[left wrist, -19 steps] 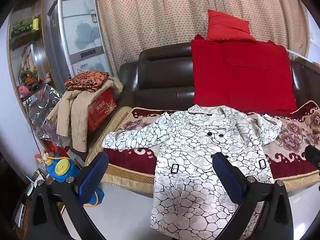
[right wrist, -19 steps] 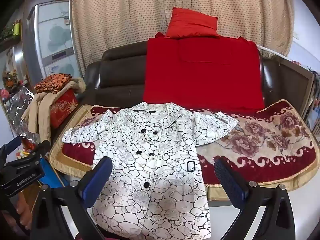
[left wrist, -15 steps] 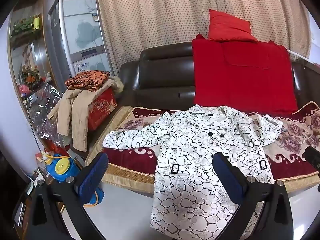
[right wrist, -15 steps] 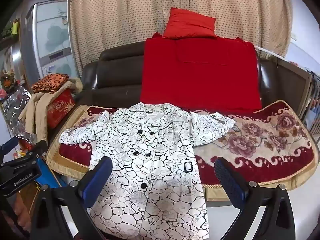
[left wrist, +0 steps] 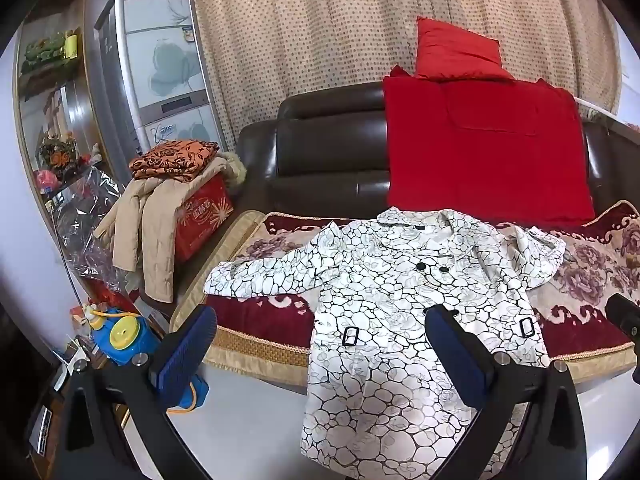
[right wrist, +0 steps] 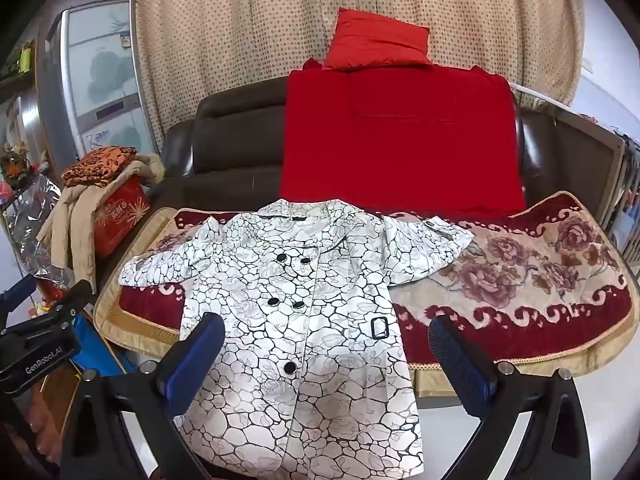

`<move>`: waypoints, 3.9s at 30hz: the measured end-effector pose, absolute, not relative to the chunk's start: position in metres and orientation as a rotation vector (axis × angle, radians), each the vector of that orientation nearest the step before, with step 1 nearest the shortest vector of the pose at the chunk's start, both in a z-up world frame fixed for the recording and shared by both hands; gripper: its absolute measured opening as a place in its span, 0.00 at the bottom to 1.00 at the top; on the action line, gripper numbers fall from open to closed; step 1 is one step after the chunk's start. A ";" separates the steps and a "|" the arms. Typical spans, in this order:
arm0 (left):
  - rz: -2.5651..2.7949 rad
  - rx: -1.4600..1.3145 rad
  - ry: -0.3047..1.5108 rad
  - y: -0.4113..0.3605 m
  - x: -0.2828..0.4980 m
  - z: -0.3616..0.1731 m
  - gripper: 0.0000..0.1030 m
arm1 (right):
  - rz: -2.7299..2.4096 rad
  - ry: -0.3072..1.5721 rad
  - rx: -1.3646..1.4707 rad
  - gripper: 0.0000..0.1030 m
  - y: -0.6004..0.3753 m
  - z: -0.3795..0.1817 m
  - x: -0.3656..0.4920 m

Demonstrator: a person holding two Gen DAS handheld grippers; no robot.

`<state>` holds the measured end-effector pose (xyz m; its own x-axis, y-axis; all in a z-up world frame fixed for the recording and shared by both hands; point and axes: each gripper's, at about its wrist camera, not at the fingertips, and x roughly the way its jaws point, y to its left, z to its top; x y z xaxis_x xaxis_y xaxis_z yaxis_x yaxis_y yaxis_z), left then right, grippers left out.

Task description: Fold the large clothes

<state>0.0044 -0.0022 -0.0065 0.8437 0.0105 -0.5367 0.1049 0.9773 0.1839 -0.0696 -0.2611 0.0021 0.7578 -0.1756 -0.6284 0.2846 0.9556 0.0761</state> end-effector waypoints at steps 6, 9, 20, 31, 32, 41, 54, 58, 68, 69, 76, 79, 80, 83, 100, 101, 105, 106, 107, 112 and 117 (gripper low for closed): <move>-0.048 0.207 0.573 0.000 0.006 -0.007 1.00 | -0.252 0.677 0.191 1.00 -0.263 -0.001 -0.067; -0.049 0.207 0.576 0.001 0.008 -0.009 1.00 | -0.250 0.682 0.194 1.00 -0.262 -0.002 -0.066; -0.052 0.215 0.588 -0.001 0.012 -0.013 1.00 | -0.246 0.698 0.205 1.00 -0.264 -0.006 -0.061; -0.049 0.230 0.605 -0.006 0.023 -0.016 1.00 | -0.246 0.717 0.217 1.00 -0.267 -0.012 -0.053; -0.052 0.229 0.605 -0.006 0.021 -0.016 1.00 | -0.246 0.716 0.216 1.00 -0.266 -0.012 -0.053; -0.049 0.241 0.617 -0.009 0.027 -0.020 1.00 | -0.244 0.732 0.228 1.00 -0.269 -0.017 -0.045; -0.050 0.258 0.635 -0.017 0.035 -0.024 1.00 | -0.243 0.751 0.250 1.00 -0.276 -0.023 -0.037; -0.051 0.268 0.645 -0.022 0.040 -0.027 1.00 | -0.241 0.760 0.255 1.00 -0.279 -0.026 -0.032; -0.043 0.289 0.688 -0.035 0.068 -0.036 1.00 | -0.229 0.798 0.271 1.00 -0.290 -0.037 -0.006; -0.042 0.294 0.694 -0.037 0.072 -0.038 1.00 | -0.229 0.802 0.273 1.00 -0.292 -0.038 -0.002; -0.044 0.328 0.742 -0.055 0.103 -0.055 1.00 | -0.257 0.815 0.322 1.00 -0.319 -0.053 0.025; -0.117 0.312 0.830 -0.065 0.124 -0.074 1.00 | -0.266 0.797 0.349 1.00 -0.341 -0.062 0.038; -0.159 0.302 0.885 -0.070 0.133 -0.086 1.00 | -0.249 0.783 0.396 1.00 -0.357 -0.068 0.042; -0.245 0.266 1.023 -0.081 0.152 -0.121 1.00 | -0.237 0.723 0.530 1.00 -0.414 -0.093 0.052; -0.319 0.215 1.217 -0.102 0.202 -0.191 1.00 | -0.365 0.697 1.241 0.72 -0.664 -0.285 0.168; -0.314 0.205 1.208 -0.098 0.205 -0.190 1.00 | -0.388 0.709 1.235 0.72 -0.664 -0.288 0.176; -0.294 0.189 1.179 -0.085 0.212 -0.187 1.00 | -0.427 0.721 1.130 0.08 -0.655 -0.275 0.199; -0.286 0.185 1.170 -0.080 0.214 -0.186 1.00 | -0.430 0.706 1.120 0.08 -0.650 -0.267 0.201; -0.279 0.180 1.161 -0.075 0.216 -0.184 1.00 | -0.439 0.684 1.086 0.08 -0.644 -0.256 0.201; -0.223 0.127 1.099 -0.036 0.221 -0.175 1.00 | -0.338 0.584 0.917 0.08 -0.587 -0.189 0.219; -0.144 0.070 1.045 0.012 0.224 -0.167 1.00 | -0.130 0.525 0.779 0.08 -0.488 -0.128 0.247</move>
